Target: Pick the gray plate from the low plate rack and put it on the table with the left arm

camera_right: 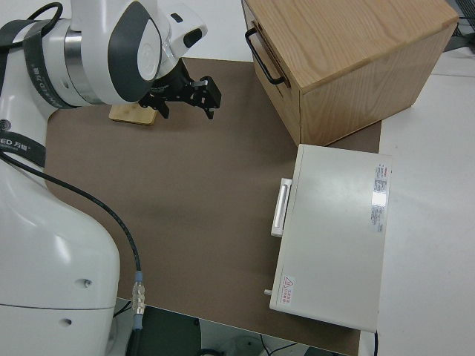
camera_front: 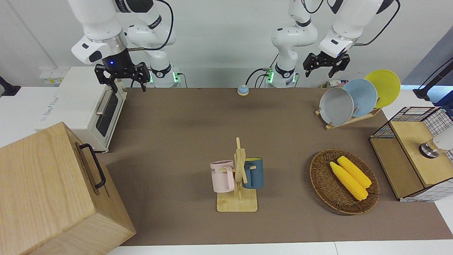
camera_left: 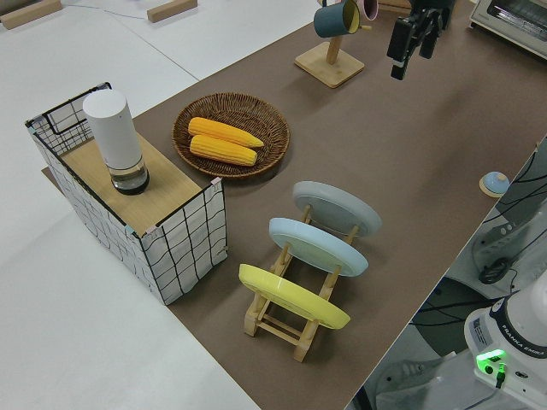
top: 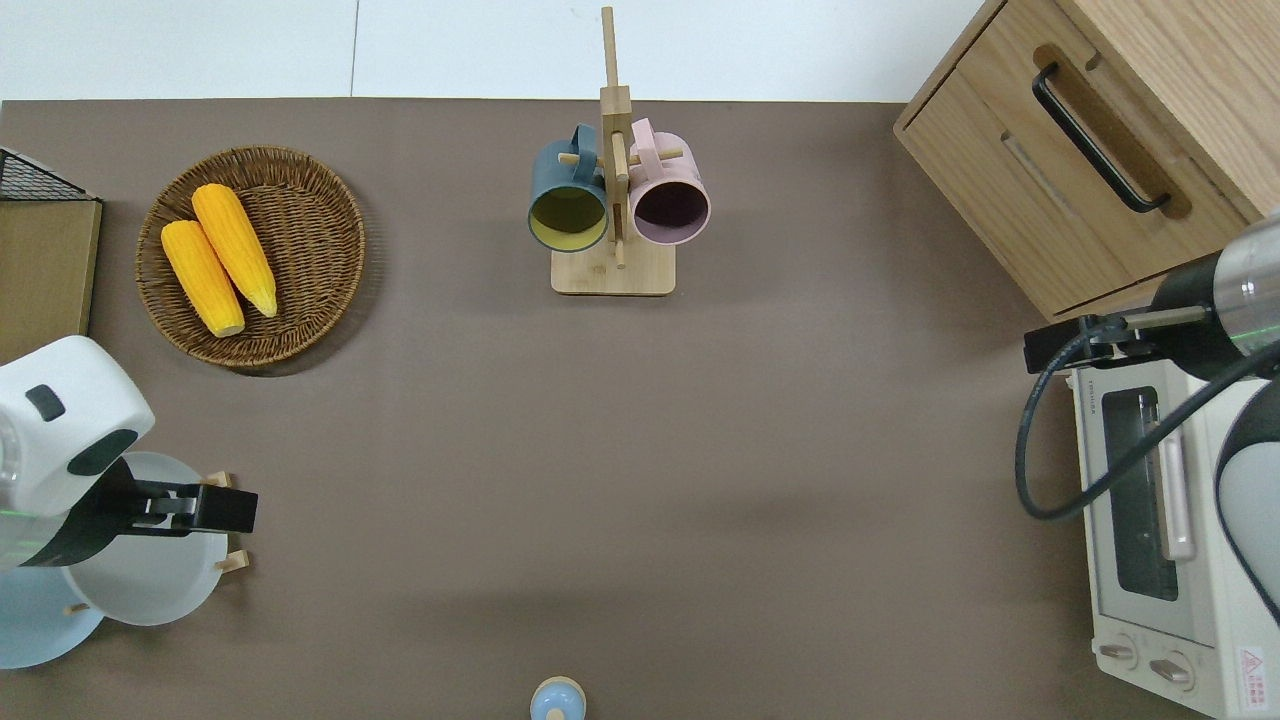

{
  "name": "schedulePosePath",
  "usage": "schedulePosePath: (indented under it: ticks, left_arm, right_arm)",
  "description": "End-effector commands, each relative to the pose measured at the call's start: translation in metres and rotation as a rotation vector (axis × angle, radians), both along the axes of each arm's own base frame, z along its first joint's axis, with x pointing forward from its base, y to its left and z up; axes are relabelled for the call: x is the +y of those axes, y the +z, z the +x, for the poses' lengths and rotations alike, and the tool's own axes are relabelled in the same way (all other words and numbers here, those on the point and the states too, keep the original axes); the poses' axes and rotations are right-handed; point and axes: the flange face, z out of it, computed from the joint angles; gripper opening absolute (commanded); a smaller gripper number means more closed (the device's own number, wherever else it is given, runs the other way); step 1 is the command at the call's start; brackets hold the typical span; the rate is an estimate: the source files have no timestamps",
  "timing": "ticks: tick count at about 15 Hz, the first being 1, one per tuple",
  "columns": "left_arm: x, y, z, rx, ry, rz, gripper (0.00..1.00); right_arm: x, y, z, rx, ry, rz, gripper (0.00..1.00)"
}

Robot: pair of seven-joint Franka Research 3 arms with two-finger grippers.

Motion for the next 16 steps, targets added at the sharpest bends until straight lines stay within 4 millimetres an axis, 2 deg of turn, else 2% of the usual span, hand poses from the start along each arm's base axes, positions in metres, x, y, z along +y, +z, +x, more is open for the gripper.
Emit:
schedulePosePath:
  ticks: [1,16]
  left_arm:
    - [0.0098,0.0056,-0.0048,0.007,-0.003,0.022,1.00]
    - [0.0082,0.0070,-0.0053,0.004,0.007,0.022,1.00]
  right_arm:
    - [-0.0020,0.0026,0.0014,0.005,-0.016,-0.001,0.983]
    - [-0.0020,0.0034,0.0014,0.004,-0.016,-0.001,0.983]
